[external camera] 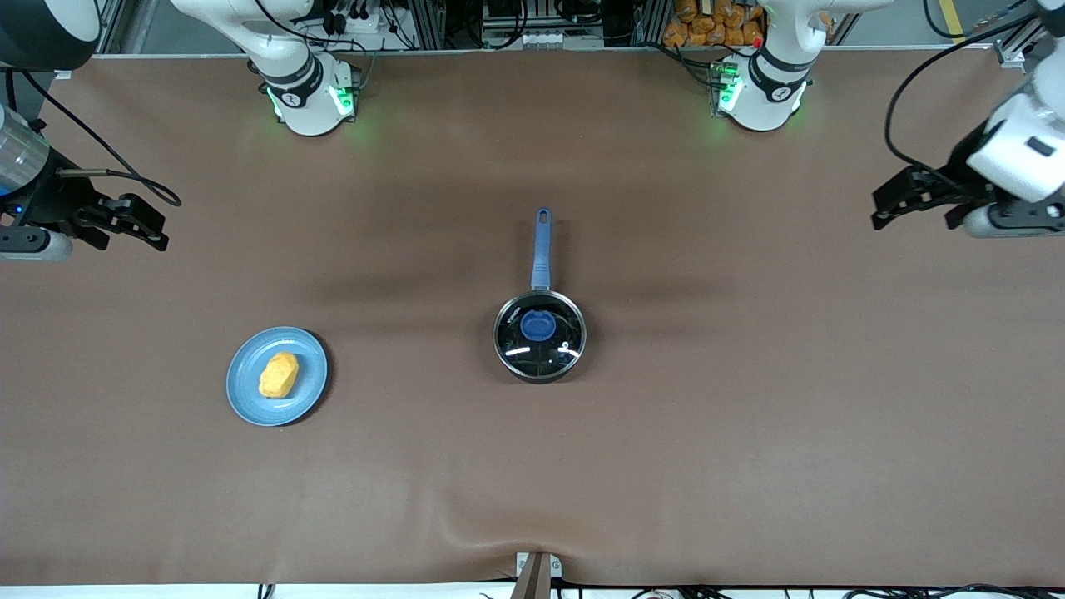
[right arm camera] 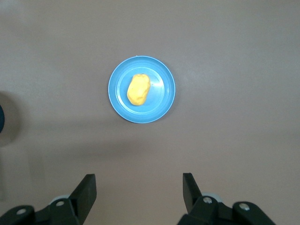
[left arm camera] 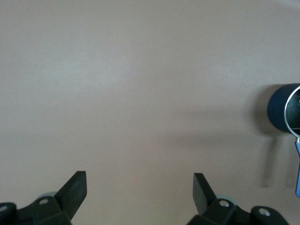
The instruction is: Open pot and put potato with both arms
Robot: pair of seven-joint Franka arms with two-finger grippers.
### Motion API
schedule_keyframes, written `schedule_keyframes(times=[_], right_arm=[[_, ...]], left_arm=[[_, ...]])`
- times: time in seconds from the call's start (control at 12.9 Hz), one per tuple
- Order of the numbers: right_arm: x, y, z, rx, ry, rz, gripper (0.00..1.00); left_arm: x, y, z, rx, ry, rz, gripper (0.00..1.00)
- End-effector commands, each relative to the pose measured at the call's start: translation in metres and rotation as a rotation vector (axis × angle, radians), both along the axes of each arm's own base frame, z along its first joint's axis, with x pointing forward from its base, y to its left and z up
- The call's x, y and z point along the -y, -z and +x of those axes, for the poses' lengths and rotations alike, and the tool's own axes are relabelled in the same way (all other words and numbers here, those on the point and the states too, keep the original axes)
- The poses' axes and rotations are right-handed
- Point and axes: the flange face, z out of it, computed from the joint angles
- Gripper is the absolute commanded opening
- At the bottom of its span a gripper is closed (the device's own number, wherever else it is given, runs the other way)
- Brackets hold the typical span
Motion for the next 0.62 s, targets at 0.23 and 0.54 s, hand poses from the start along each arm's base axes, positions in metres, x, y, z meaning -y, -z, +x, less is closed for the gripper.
schedule_keyframes(times=[0.23,0.54], right_arm=[[0.001,-0.008,-0.009,0.026,-0.008,0.003,1.0],[-0.001,-0.009,-0.008,0.035,-0.01,0.003,0.38]], left_arm=[[-0.014,-0.007,0.008,0.017,-0.034,-0.01,1.0],[-0.032,-0.009,0.011,0.023,-0.054,-0.013,1.0]])
